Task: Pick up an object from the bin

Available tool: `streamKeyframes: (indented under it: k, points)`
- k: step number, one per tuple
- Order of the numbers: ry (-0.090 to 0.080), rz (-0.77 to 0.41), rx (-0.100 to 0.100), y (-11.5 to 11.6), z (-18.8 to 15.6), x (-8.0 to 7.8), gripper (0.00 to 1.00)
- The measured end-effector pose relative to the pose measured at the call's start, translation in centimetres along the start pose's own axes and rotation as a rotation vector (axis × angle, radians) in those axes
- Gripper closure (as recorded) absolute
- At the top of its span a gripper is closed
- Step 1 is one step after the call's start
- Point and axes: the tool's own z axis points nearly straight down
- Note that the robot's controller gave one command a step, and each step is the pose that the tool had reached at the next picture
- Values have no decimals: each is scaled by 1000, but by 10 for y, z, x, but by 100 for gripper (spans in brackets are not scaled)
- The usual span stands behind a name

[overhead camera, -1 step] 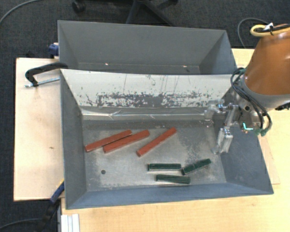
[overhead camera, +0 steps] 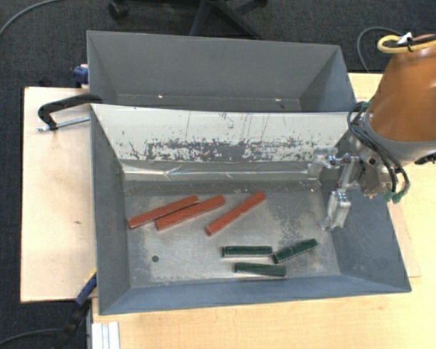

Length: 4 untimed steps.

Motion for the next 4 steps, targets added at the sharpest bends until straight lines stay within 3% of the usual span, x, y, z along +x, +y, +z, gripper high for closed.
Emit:
streamKeyframes:
  k: [1, 2, 3, 4]
  points:
    - [-4, 85, -1, 24, 58, 2, 0]
    - [1, -102, 0, 74, 82, 14, 0]
    - [1, 105, -1, 88, 86, 18, 0]
    - [-1, 103, 0, 91, 141, 22, 0]
